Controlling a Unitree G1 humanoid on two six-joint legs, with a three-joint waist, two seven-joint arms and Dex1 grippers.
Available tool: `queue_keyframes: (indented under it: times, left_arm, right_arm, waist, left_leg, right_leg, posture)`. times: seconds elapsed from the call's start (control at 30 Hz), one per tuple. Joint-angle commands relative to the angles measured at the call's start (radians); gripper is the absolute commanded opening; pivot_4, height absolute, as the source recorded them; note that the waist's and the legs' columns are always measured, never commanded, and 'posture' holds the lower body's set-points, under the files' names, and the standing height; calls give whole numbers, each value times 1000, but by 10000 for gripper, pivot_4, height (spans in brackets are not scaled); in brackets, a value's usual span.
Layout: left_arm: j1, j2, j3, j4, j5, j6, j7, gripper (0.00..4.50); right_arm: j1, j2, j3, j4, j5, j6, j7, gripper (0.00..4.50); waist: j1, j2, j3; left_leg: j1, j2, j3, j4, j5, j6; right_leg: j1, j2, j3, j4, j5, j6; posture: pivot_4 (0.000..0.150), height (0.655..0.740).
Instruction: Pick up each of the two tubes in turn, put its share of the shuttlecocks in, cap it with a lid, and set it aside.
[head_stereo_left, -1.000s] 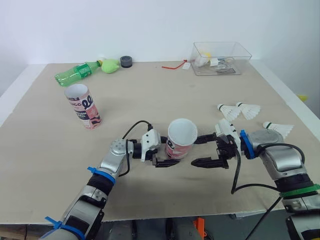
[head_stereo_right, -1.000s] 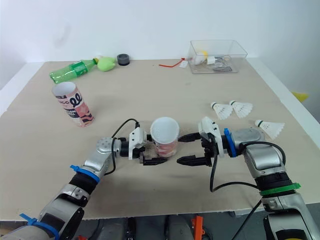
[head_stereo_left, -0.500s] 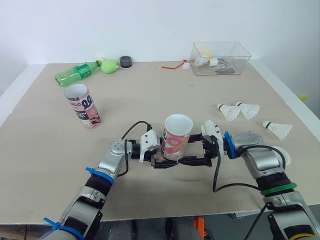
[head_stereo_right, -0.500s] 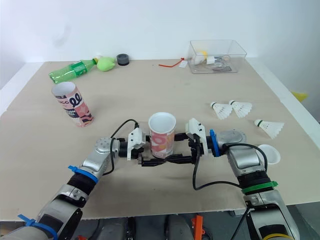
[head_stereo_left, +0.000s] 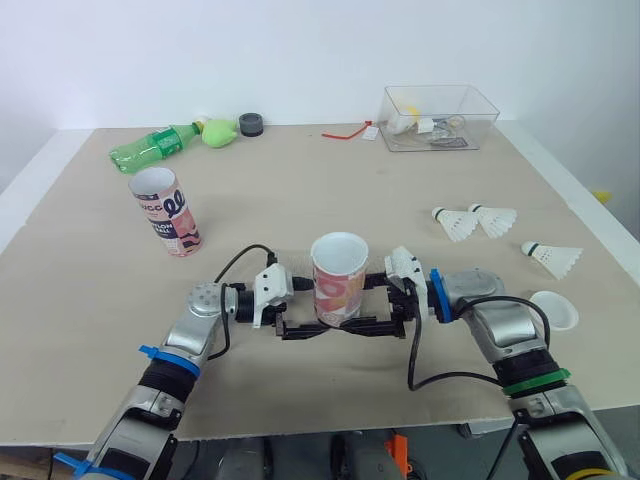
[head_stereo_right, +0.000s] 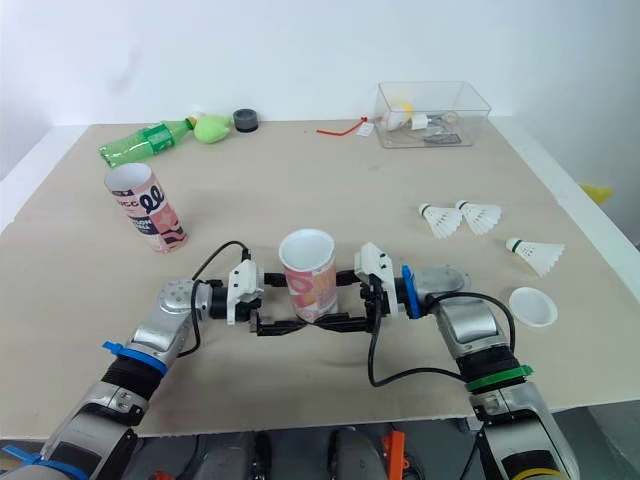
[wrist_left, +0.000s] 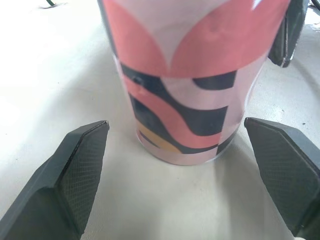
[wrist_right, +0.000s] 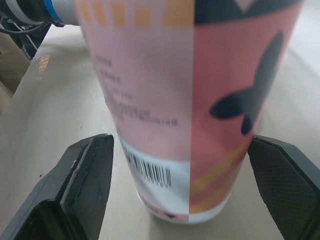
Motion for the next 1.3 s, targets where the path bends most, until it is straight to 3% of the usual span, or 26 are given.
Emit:
queue_keyframes:
  times: [0.03, 1.03, 1.1, 1.23, 1.3]
  left_arm:
    - [6, 22, 24, -14, -10, -4, 8, 45000]
    - [66, 93, 63, -74, -66, 26, -16, 45000]
    - [73, 101, 66, -81, -79, 30, -27, 45000]
    - [79, 104, 70, -91, -96, 36, -35, 45000]
    - [80, 99, 75, -96, -103, 34, -37, 45000]
  right_arm:
    - [-15, 12, 3, 4, -6, -34, 2, 44572]
    - [-63, 130, 35, 91, -57, -78, -49, 44572]
    - [-60, 131, 34, 82, -52, -70, -48, 42212]
    - [-58, 136, 29, 79, -49, -67, -60, 28717]
    - [-55, 136, 31, 75, -47, -61, -60, 28717]
  waist:
    - [0, 0, 0]
    - [0, 0, 0]
    - [0, 0, 0]
    - [0, 0, 0]
    - [0, 0, 0]
  left_leg:
    - [0, 0, 0, 0, 0, 0]
    - [0, 2, 0, 0, 3, -5]
    - [0, 3, 0, 0, 3, -6]
    - [0, 3, 1, 0, 4, -6]
    - [0, 3, 1, 0, 4, -6]
  right_leg:
    - [0, 0, 0, 0, 0, 0]
    - [0, 2, 0, 1, 4, -4]
    - [0, 2, 0, 1, 4, -4]
    - [0, 2, 0, 1, 5, -4]
    - [0, 2, 0, 1, 5, -4]
  posture:
    - [1500, 7400]
    - [1500, 7400]
    - [1500, 7400]
    - [1500, 7400]
    - [1500, 7400]
